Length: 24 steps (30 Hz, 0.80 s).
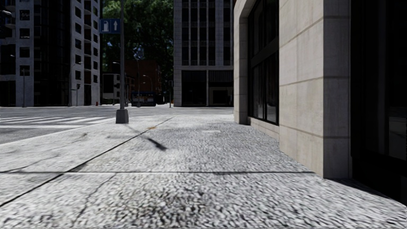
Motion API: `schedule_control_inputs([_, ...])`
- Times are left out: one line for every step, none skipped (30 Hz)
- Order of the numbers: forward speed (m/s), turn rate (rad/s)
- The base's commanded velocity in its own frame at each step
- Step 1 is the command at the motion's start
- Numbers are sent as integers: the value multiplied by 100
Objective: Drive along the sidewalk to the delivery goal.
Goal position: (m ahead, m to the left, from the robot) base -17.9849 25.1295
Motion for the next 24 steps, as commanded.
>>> schedule_control_inputs([200, 6])
schedule_control_inputs([200, 0])
schedule_control_inputs([200, 0])
schedule_control_inputs([200, 0])
schedule_control_inputs([200, 0])
schedule_control_inputs([200, 0])
schedule_control_inputs([200, 0])
schedule_control_inputs([200, 0])
schedule_control_inputs([200, 0])
schedule_control_inputs([200, 0])
schedule_control_inputs([200, 0])
schedule_control_inputs([200, 0])
schedule_control_inputs([200, 0])
schedule_control_inputs([200, 0])
schedule_control_inputs([200, 0])
schedule_control_inputs([200, 0])
schedule_control_inputs([200, 0])
schedule_control_inputs([200, 0])
schedule_control_inputs([200, 0])
schedule_control_inputs([200, 0])
schedule_control_inputs([200, 0])
schedule_control_inputs([200, 0])
schedule_control_inputs([200, 0])
schedule_control_inputs([200, 0])
